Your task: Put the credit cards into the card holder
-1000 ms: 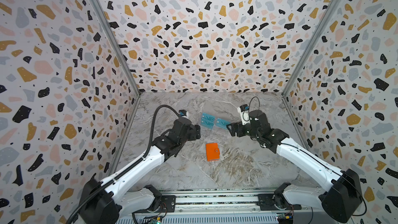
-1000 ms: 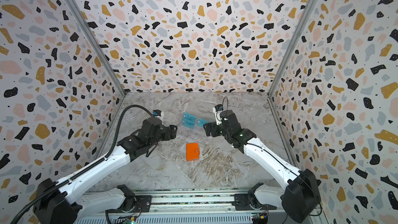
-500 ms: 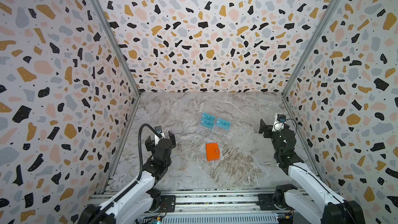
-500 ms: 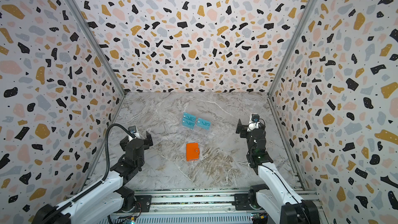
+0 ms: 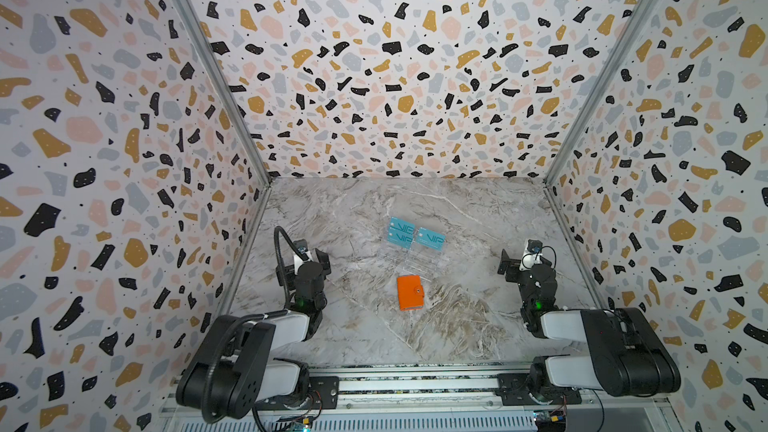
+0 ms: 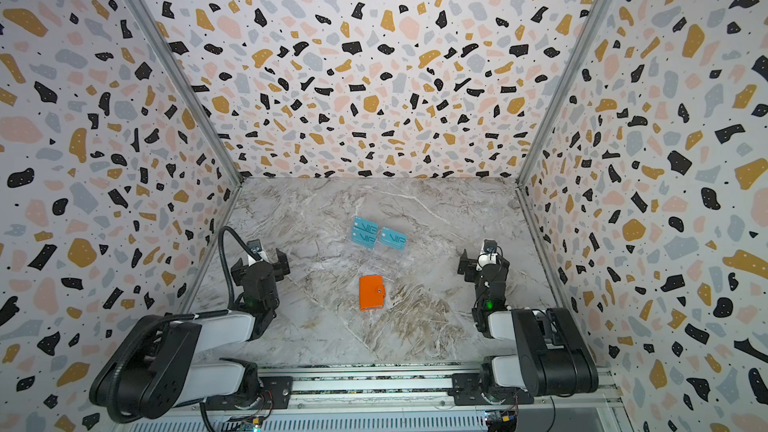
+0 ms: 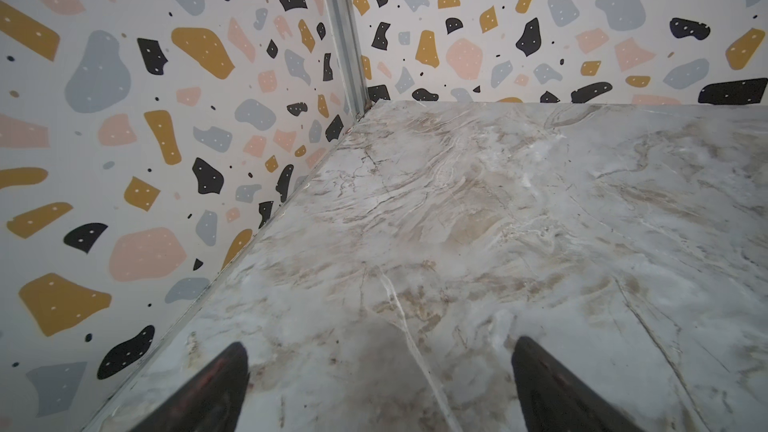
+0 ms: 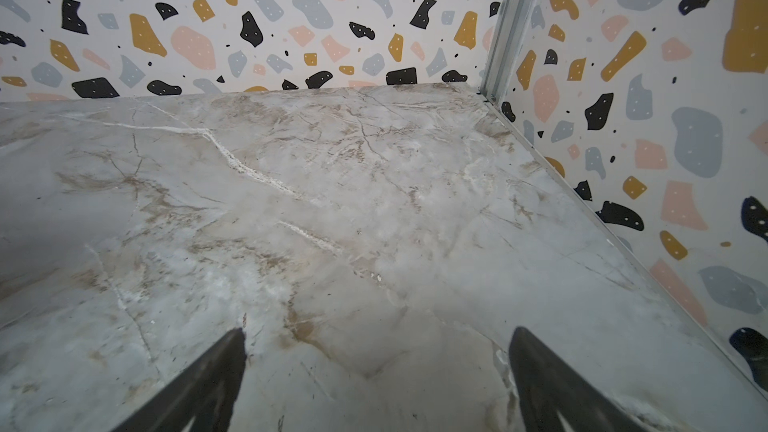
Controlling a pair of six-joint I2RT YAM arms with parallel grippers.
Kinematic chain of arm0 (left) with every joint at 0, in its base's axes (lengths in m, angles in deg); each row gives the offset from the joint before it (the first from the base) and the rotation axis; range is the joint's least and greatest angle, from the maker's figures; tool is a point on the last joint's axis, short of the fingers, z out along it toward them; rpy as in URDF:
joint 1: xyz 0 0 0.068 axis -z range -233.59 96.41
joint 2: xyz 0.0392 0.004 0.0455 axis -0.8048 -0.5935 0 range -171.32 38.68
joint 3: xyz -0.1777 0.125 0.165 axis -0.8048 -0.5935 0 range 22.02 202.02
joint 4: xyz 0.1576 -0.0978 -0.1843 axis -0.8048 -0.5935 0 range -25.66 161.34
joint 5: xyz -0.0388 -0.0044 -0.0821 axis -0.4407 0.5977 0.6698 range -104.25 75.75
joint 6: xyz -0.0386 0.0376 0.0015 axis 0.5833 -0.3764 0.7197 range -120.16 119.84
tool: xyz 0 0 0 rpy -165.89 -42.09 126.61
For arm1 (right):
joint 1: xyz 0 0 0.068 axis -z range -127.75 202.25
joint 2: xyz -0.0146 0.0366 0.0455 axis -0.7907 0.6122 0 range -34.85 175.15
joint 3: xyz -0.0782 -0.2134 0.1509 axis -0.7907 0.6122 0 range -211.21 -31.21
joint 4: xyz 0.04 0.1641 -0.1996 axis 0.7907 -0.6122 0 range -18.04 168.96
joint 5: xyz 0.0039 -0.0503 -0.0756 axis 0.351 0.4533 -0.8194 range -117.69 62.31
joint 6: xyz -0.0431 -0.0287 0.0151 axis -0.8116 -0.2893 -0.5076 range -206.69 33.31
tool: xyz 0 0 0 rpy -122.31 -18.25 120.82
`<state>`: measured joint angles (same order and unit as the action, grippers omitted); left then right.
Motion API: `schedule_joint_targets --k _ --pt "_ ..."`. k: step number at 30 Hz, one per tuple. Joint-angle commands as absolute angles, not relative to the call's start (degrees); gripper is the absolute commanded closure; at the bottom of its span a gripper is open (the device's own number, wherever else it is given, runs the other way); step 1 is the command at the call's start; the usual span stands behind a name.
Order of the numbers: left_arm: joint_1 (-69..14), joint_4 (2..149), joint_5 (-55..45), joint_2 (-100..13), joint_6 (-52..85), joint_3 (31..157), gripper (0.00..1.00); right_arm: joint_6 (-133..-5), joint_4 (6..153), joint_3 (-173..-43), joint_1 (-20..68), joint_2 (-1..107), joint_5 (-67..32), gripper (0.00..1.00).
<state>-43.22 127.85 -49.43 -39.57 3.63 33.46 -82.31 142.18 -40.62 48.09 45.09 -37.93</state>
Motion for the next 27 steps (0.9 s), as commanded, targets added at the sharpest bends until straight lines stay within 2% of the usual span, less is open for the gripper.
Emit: schedule_joint_targets --k 1,4,27 --pt "-44.58 140.81 -48.09 -40.88 3.67 30.66 0.0 -84.61 155.41 -40.7 48.2 50.56 -35.96 0.01" --pt "-44.67 141.65 -48.22 -41.73 3.67 30.73 0.0 -85.05 149.97 -42.84 47.81 50.18 -35.39 0.01" --pt "-44.71 141.66 -48.52 -41.02 3.71 30.37 0.0 -86.08 150.13 -42.9 46.54 50.15 -37.21 0.01"
